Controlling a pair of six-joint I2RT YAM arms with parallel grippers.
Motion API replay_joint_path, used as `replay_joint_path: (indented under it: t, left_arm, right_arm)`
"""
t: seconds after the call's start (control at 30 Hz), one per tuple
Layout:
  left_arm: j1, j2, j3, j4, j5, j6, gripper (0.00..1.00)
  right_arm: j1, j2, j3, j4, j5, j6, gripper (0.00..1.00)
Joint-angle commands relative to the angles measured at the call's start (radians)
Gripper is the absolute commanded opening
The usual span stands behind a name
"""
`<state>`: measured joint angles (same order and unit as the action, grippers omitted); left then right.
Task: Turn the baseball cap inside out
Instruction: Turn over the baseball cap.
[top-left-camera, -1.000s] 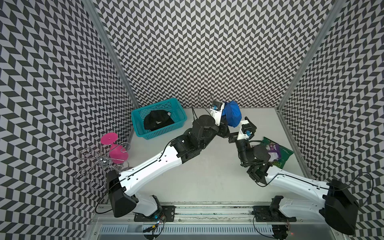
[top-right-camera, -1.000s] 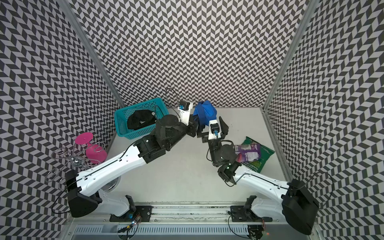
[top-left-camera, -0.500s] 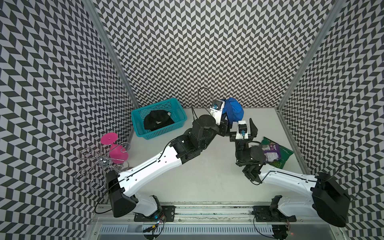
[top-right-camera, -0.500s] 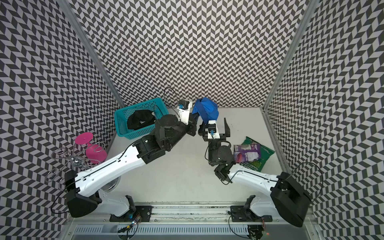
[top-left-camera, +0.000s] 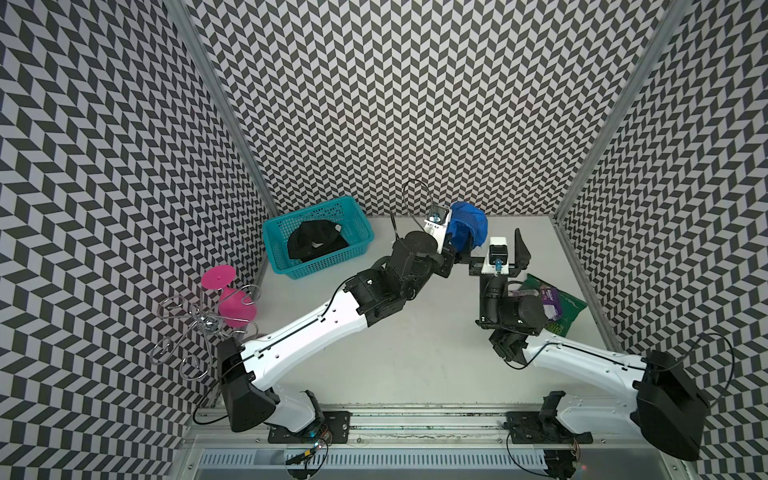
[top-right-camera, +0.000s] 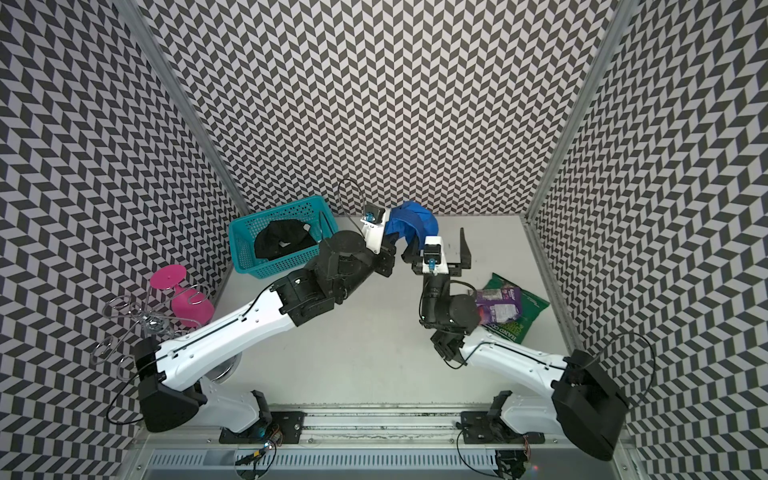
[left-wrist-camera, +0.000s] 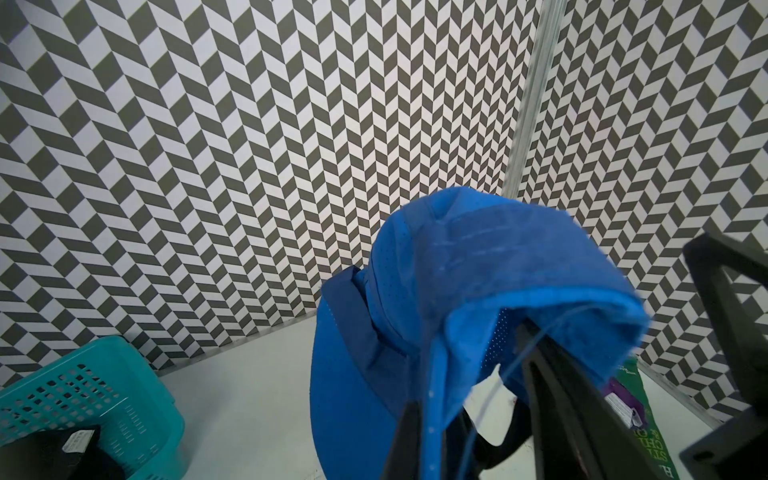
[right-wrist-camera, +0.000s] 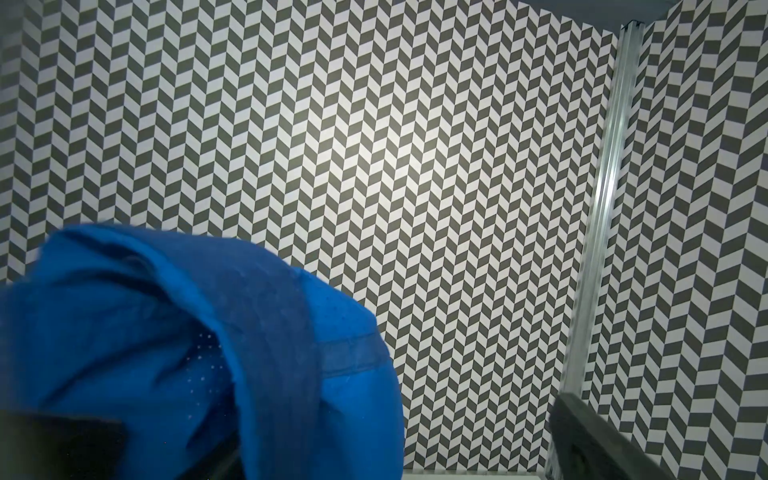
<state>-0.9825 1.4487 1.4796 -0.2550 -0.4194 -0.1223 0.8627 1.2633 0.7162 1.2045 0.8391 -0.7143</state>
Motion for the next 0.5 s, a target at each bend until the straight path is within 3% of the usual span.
replay_joint_path:
  t: [0.0,0.47]
  left_arm:
    - [-0.007,0.005,0.025,-0.014,0.054,0.037,0.0]
    - [-0.008,0.019,0.027,-0.085,-0.023,0.127,0.0]
  right_arm:
    - [0.005,0.017,0.044,0.021,-0.015,-0.042,1.0]
    - [0.006,-0.004,0.082,-0.201,-0.076,-0.017,1.0]
